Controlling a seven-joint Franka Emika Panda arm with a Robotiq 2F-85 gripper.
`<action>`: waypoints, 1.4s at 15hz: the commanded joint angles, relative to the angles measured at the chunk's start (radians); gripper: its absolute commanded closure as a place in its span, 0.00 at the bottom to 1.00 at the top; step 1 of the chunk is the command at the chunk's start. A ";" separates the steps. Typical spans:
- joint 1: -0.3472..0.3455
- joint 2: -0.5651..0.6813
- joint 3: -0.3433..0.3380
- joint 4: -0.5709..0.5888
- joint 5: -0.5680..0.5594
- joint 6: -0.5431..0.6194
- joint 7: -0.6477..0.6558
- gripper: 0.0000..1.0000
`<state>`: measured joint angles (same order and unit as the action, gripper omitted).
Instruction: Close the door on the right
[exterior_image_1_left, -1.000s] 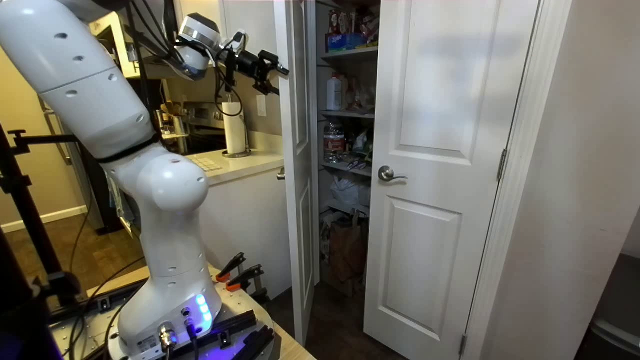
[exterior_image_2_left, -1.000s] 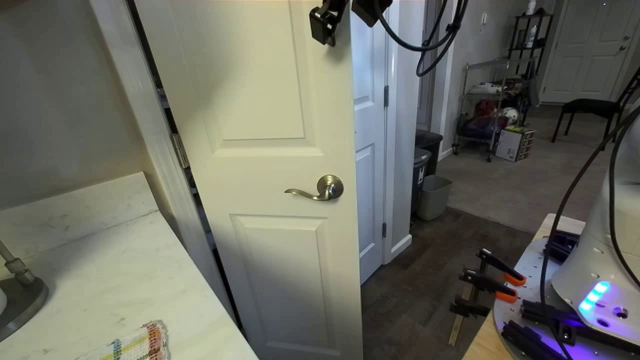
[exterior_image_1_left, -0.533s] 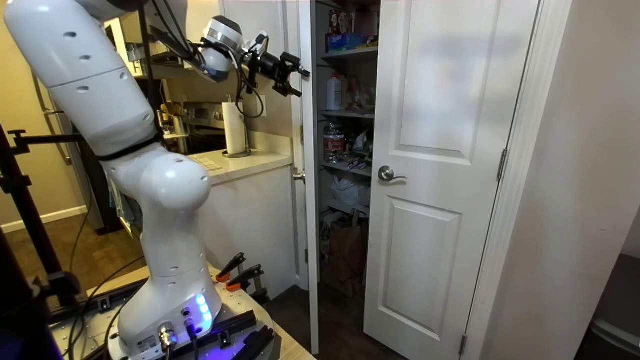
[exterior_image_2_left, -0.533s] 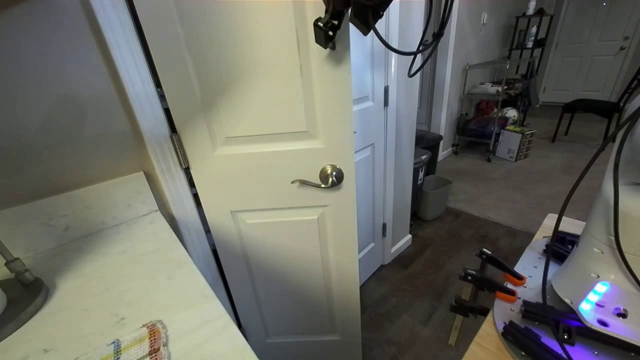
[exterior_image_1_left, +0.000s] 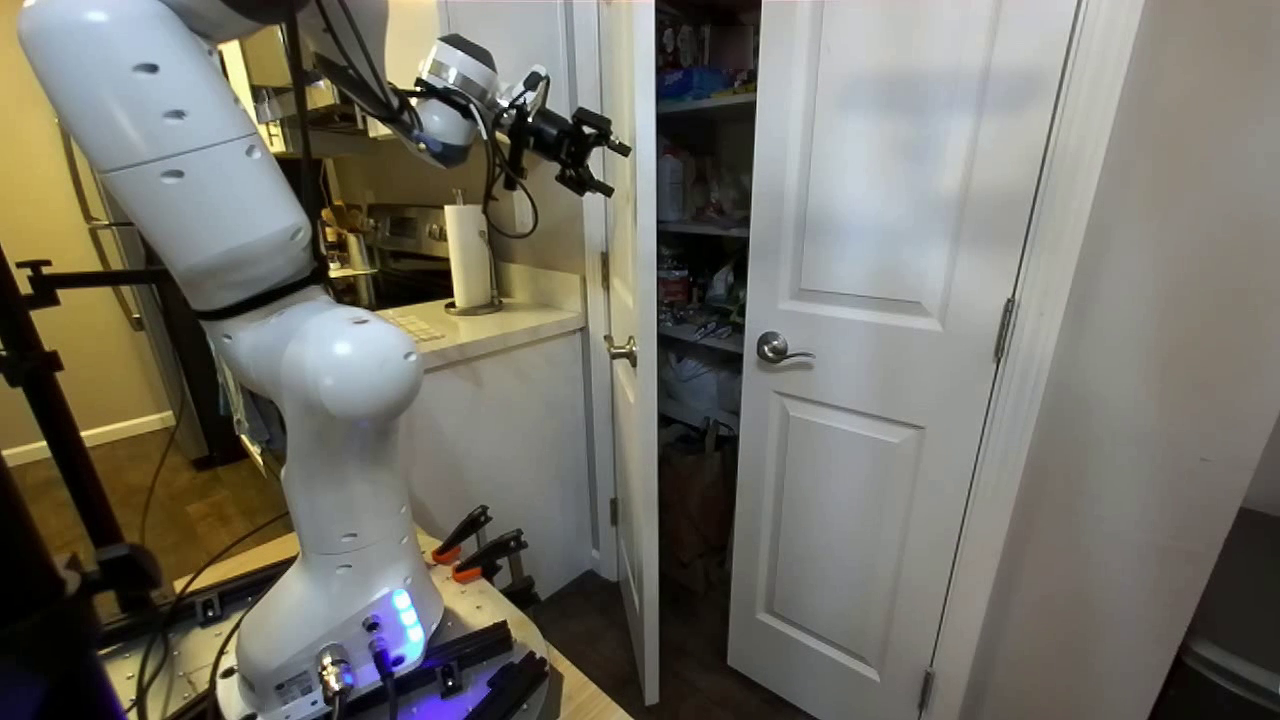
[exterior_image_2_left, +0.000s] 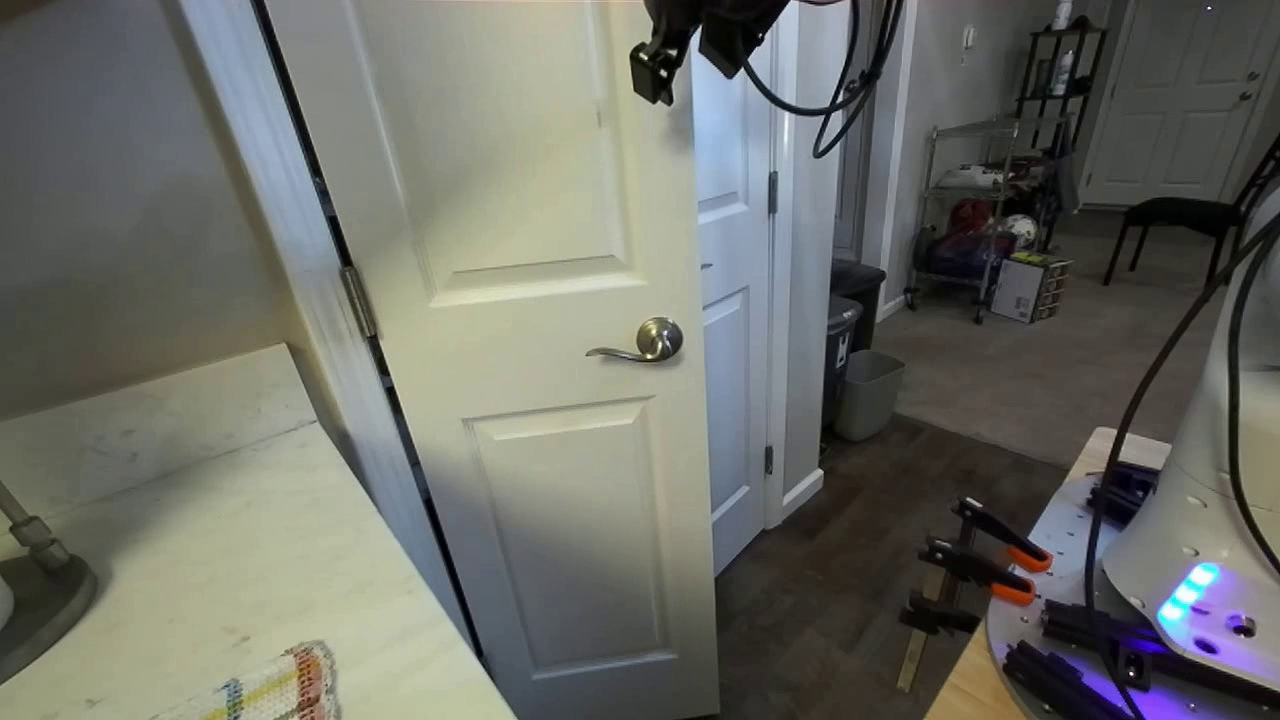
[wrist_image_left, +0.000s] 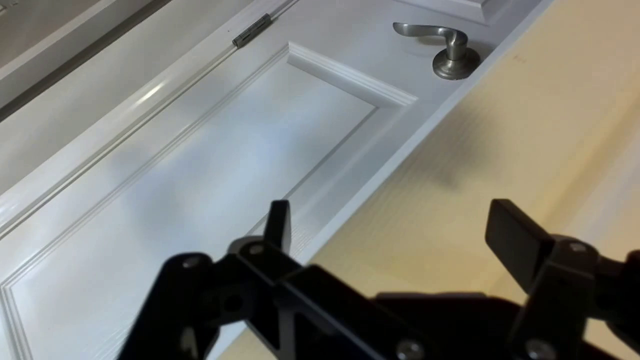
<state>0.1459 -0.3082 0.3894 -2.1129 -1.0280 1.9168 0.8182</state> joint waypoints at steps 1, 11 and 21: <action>0.033 0.006 -0.025 0.004 -0.008 -0.011 0.004 0.00; 0.005 0.020 -0.090 0.035 -0.153 -0.010 -0.014 0.00; 0.009 0.211 -0.184 0.189 -0.318 0.134 0.007 0.00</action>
<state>0.1564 -0.1755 0.2231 -1.9903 -1.3107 1.9951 0.8172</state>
